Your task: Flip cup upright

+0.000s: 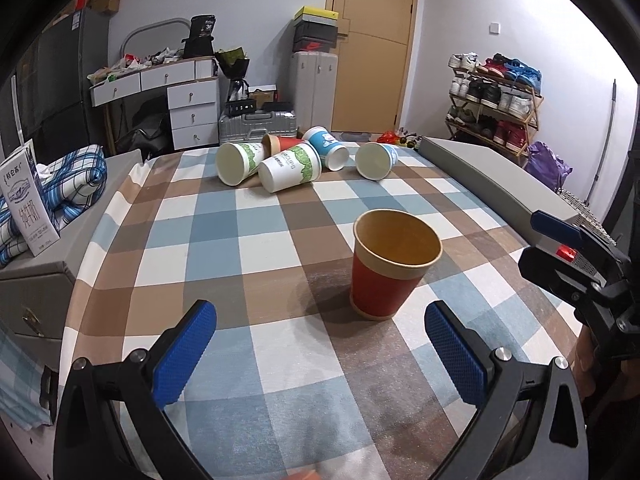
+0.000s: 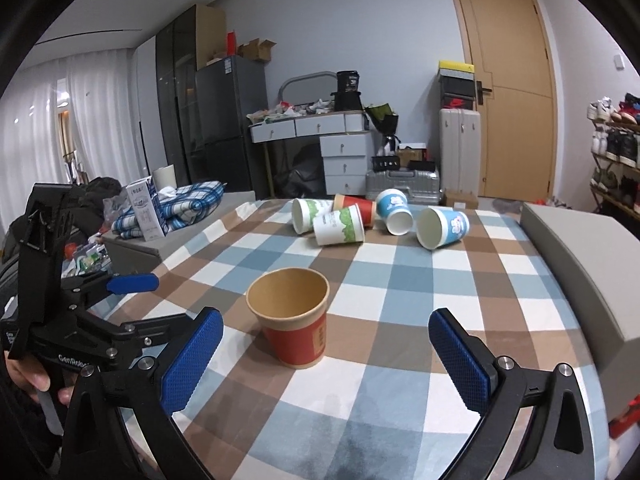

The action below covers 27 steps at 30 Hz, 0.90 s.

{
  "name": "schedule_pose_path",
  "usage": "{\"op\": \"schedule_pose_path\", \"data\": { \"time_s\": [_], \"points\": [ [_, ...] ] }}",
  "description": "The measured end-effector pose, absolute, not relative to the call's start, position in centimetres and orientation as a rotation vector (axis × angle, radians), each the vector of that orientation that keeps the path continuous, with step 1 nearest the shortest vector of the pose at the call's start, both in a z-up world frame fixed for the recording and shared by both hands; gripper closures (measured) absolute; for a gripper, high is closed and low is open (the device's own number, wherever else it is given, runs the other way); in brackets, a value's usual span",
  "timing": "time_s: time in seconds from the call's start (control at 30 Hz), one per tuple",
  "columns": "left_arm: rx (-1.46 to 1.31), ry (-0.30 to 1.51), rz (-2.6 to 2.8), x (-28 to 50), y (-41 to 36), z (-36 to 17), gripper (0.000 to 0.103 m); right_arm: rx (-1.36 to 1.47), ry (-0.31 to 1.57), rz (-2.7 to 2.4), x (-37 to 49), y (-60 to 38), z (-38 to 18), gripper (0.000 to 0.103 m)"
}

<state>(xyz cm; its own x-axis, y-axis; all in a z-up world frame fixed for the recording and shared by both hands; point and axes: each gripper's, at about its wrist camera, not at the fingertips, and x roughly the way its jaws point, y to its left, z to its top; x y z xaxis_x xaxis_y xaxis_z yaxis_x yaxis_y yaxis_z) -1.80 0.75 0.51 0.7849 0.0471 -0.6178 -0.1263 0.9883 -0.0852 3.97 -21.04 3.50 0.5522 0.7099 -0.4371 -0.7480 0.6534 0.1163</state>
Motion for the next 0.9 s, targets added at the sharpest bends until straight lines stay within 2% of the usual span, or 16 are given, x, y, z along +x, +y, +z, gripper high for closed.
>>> {"op": "schedule_pose_path", "data": {
  "time_s": [0.9],
  "points": [
    [-0.129,0.631,0.088,-2.24,0.54,0.98,0.002,-0.085,0.464,0.877,3.46,-21.37,3.83,0.0]
  ]
}}
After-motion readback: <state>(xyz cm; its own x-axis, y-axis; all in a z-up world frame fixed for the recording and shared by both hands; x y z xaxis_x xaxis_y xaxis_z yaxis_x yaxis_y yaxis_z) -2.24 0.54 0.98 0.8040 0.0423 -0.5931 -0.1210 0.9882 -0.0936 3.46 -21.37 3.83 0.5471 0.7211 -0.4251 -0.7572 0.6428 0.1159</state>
